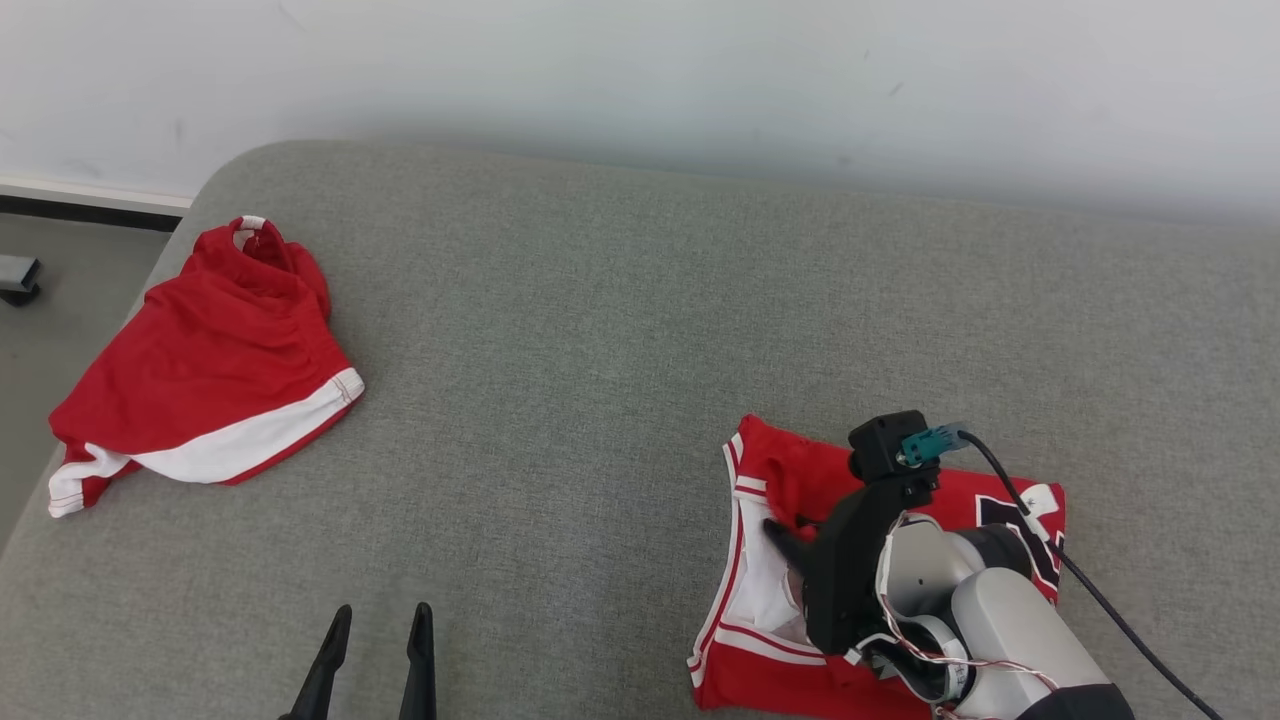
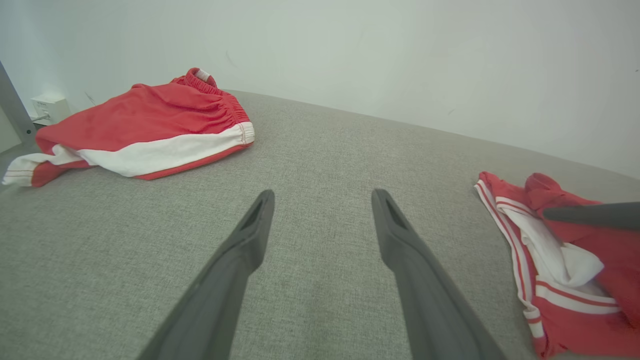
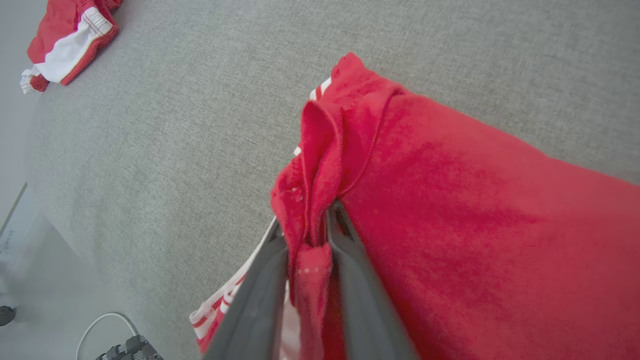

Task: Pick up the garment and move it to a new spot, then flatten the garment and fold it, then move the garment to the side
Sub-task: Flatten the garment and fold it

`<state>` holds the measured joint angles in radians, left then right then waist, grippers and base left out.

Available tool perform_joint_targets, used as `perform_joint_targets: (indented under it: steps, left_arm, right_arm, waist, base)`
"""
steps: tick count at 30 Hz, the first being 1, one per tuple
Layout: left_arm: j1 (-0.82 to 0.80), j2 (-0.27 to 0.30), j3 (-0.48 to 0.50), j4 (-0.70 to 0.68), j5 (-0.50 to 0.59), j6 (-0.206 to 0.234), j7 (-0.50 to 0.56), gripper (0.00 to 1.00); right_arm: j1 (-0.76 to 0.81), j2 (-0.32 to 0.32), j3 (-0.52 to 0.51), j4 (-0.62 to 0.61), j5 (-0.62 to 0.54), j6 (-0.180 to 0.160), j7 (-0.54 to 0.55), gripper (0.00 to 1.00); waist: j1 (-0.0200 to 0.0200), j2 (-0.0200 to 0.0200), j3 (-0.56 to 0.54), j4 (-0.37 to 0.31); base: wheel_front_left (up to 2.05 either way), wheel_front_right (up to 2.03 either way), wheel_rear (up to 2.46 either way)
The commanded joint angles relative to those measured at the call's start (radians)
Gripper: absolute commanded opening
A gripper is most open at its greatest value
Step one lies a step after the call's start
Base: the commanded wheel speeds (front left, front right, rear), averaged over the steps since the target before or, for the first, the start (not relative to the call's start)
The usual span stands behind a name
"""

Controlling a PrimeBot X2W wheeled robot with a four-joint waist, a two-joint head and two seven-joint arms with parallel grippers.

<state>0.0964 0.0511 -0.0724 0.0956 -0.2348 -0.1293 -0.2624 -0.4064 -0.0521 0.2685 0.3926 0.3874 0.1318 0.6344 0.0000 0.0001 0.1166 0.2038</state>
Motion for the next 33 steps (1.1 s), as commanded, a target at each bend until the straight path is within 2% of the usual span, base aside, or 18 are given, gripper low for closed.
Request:
perform_joint_targets:
  steps: [1,6,9,12,18,19,21,22,27,33]
  left_arm:
    - [0.002,-0.001,0.000,0.003,-0.002,-0.001,-0.003,1.00]
    - [0.009,-0.001,0.012,0.001,0.004,-0.001,-0.003,1.00]
    - [0.014,-0.001,0.020,-0.005,0.006,-0.001,-0.003,1.00]
    - [0.016,-0.001,0.024,-0.011,0.006,-0.001,-0.003,1.00]
    - [0.015,-0.001,0.021,-0.019,0.003,0.000,-0.003,1.00]
    - [0.015,-0.001,0.019,-0.019,0.002,0.000,-0.003,1.00]
    - [0.016,-0.001,0.018,-0.020,-0.001,0.003,-0.003,1.00]
    - [0.016,-0.001,0.018,-0.020,-0.002,0.004,-0.003,1.00]
    - [0.013,-0.001,0.018,-0.018,-0.004,0.003,-0.003,1.00]
    - [0.004,-0.001,0.018,-0.017,-0.002,0.003,-0.003,1.00]
  right_arm:
    - [-0.009,0.003,0.009,0.001,0.020,-0.002,0.000,1.00]
    - [-0.025,0.002,0.026,-0.040,0.162,-0.002,-0.030,1.00]
    - [-0.031,0.001,-0.014,-0.090,0.184,-0.002,-0.080,1.00]
    - [-0.020,0.001,-0.086,-0.140,0.126,-0.002,-0.131,1.00]
    - [0.102,-0.020,-0.223,-0.204,-0.071,-0.002,-0.193,1.00]
    - [0.128,-0.023,-0.234,-0.209,-0.096,-0.002,-0.197,0.76]
    - [0.173,-0.022,-0.249,-0.217,-0.139,-0.002,-0.208,0.06]
    - [0.197,-0.021,-0.246,-0.217,-0.153,-0.002,-0.211,0.00]
    - [0.267,-0.011,-0.191,-0.191,-0.207,-0.002,-0.213,0.00]
    - [0.268,-0.001,-0.081,-0.133,-0.206,-0.002,-0.220,0.00]
  waist:
    - [0.0000,-0.0001,-0.003,0.001]
    - [0.0000,-0.0001,-0.014,-0.007]
    - [0.0000,-0.0001,-0.018,-0.017]
    - [0.0000,-0.0001,-0.022,-0.026]
    - [0.0000,-0.0001,-0.027,-0.033]
    - [0.0000,-0.0001,-0.028,-0.034]
    - [0.0000,-0.0001,-0.027,-0.036]
    - [0.0000,-0.0001,-0.027,-0.037]
    - [0.0000,-0.0001,-0.023,-0.040]
    - [0.0000,-0.0001,-0.019,-0.039]
  base:
    - [0.00,0.00,0.00]
    - [0.00,0.00,0.00]
    - [0.00,0.00,0.00]
    - [0.00,0.00,0.00]
    - [0.00,0.00,0.00]
    - [0.00,0.00,0.00]
    - [0.00,0.00,0.00]
    - [0.00,0.00,0.00]
    - [0.00,0.00,0.00]
    - [0.00,0.00,0.00]
